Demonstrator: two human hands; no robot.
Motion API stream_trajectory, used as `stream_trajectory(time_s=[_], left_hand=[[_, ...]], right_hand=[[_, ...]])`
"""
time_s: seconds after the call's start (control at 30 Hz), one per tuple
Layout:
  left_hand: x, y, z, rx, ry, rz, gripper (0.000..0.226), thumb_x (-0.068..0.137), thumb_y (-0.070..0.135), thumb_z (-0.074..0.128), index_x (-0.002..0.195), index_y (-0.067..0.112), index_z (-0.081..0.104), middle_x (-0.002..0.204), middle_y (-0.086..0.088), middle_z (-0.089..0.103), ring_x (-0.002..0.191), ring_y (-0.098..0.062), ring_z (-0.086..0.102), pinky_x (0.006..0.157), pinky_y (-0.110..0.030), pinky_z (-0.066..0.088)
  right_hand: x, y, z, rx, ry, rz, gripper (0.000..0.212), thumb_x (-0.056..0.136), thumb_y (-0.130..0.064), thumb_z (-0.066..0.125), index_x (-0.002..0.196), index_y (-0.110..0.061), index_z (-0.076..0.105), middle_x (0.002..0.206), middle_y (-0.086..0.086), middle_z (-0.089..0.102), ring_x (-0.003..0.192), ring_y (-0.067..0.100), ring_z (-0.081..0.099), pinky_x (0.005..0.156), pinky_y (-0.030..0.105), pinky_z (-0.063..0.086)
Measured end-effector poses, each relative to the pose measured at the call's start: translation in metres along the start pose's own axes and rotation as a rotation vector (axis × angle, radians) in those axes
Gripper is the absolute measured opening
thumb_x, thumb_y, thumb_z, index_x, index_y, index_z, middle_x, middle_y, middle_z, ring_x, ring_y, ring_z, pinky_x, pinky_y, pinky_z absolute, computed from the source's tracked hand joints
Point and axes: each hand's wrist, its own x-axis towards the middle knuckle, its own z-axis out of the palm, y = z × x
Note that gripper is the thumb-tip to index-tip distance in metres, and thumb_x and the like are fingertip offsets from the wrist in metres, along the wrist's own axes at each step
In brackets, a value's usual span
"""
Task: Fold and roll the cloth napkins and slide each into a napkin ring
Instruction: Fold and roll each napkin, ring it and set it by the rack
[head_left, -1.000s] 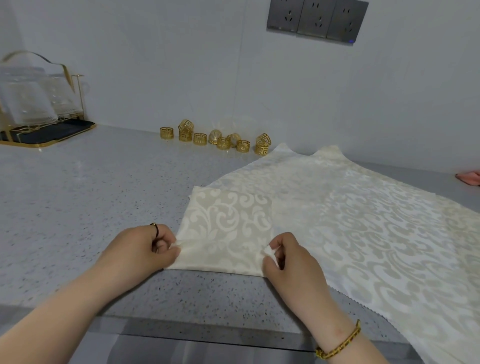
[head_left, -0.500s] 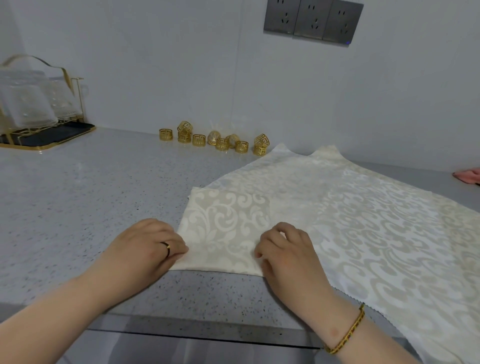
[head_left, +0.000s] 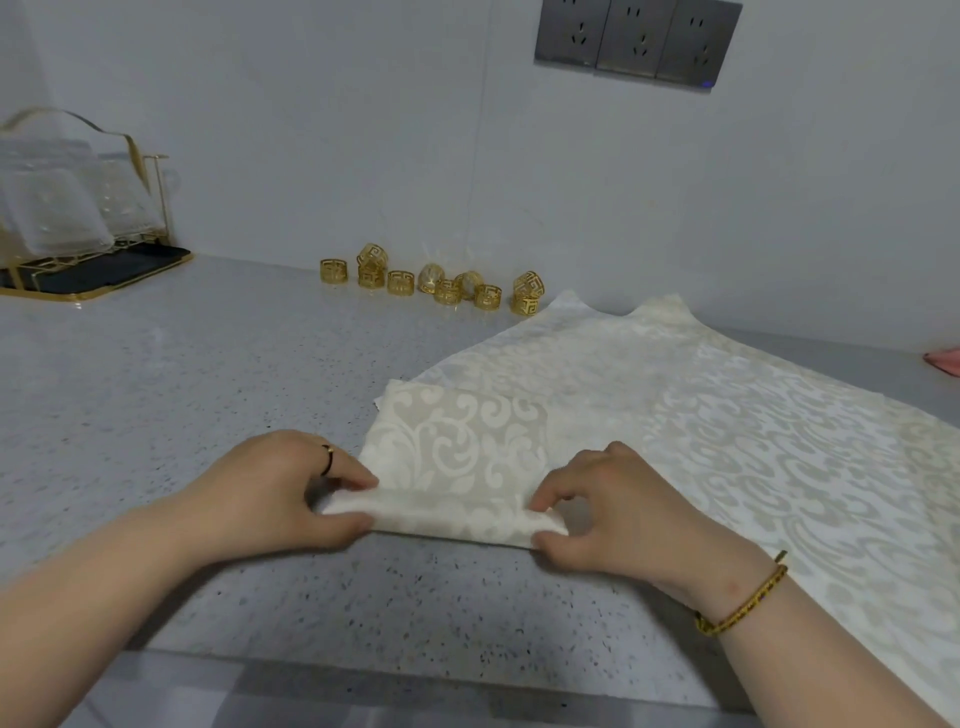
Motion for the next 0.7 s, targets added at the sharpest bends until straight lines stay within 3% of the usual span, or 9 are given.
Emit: stream_trajectory(time_s=[0.07, 0.13, 0.2, 0.3, 0.4, 0.47, 0.6, 0.7], left_hand=[[0.01, -0.001, 0.0, -0.201, -0.035, -0.131, 0.008, 0.053, 0.058, 0.059, 0.061, 0.06, 0.06, 0.07, 0.048, 0.055, 0.079, 0.021, 0.055, 0.066, 0.0, 0.041], [0.024, -0.005, 0.001, -0.301, -0.049, -0.163, 0.018, 0.072, 0.032, 0.072, 0.063, 0.047, 0.066, 0.075, 0.035, 0.063, 0.077, 0.01, 0.061, 0.067, -0.005, 0.045], [0.034, -0.011, 0.004, -0.346, -0.055, -0.211, 0.023, 0.08, 0.019, 0.069, 0.067, 0.039, 0.067, 0.077, 0.028, 0.067, 0.073, 0.005, 0.063, 0.065, -0.004, 0.044], [0.044, -0.018, 0.014, -0.403, 0.018, -0.278, 0.015, 0.08, 0.029, 0.069, 0.069, 0.039, 0.07, 0.064, 0.006, 0.067, 0.061, -0.009, 0.057, 0.06, -0.003, 0.039], [0.045, -0.019, 0.022, -0.408, 0.051, -0.297, 0.016, 0.082, 0.024, 0.065, 0.079, 0.039, 0.062, 0.046, 0.008, 0.042, 0.054, -0.007, 0.048, 0.059, 0.002, 0.035], [0.043, -0.016, 0.023, -0.381, 0.064, -0.29, 0.016, 0.082, 0.024, 0.064, 0.081, 0.039, 0.059, 0.044, 0.008, 0.037, 0.049, -0.006, 0.045, 0.056, -0.002, 0.035], [0.042, -0.017, 0.026, -0.297, 0.118, -0.293, 0.017, 0.082, 0.032, 0.064, 0.081, 0.045, 0.052, 0.067, 0.001, 0.055, 0.07, -0.014, 0.056, 0.06, -0.012, 0.036], [0.042, -0.019, 0.026, -0.277, 0.093, -0.205, 0.024, 0.07, 0.053, 0.065, 0.086, 0.049, 0.047, 0.092, 0.022, 0.055, 0.092, 0.004, 0.049, 0.069, -0.003, 0.037]], right_hand=[[0.009, 0.004, -0.006, 0.134, -0.032, 0.091, 0.006, 0.078, -0.032, 0.062, 0.082, -0.028, 0.066, 0.076, -0.018, 0.059, 0.07, 0.003, 0.048, 0.072, 0.004, 0.029], [0.017, 0.007, -0.007, 0.31, -0.06, 0.161, 0.019, 0.079, -0.022, 0.061, 0.062, -0.03, 0.059, 0.064, -0.012, 0.057, 0.061, 0.004, 0.048, 0.064, 0.009, 0.035], [0.022, 0.012, -0.003, 0.503, -0.061, 0.232, 0.033, 0.078, -0.018, 0.059, 0.049, -0.031, 0.053, 0.055, -0.01, 0.047, 0.055, 0.005, 0.042, 0.061, 0.021, 0.035], [0.024, 0.019, 0.006, 0.671, 0.027, 0.312, 0.009, 0.066, -0.026, 0.054, 0.064, -0.027, 0.062, 0.055, -0.006, 0.045, 0.058, 0.01, 0.043, 0.061, 0.025, 0.037], [0.024, 0.021, 0.014, 0.724, 0.111, 0.345, 0.003, 0.072, -0.022, 0.056, 0.07, -0.021, 0.059, 0.048, -0.009, 0.039, 0.056, 0.017, 0.041, 0.06, 0.031, 0.037], [0.024, 0.023, 0.017, 0.728, 0.142, 0.362, 0.013, 0.08, -0.014, 0.058, 0.07, -0.022, 0.055, 0.046, -0.008, 0.038, 0.056, 0.019, 0.041, 0.06, 0.032, 0.036], [0.026, 0.024, 0.021, 0.731, 0.171, 0.397, 0.018, 0.083, -0.015, 0.057, 0.068, -0.024, 0.053, 0.041, -0.008, 0.038, 0.052, 0.017, 0.04, 0.06, 0.032, 0.036], [0.026, 0.024, 0.022, 0.667, 0.182, 0.424, 0.016, 0.082, -0.021, 0.058, 0.067, -0.026, 0.054, 0.04, -0.008, 0.045, 0.048, 0.012, 0.044, 0.059, 0.029, 0.039]])
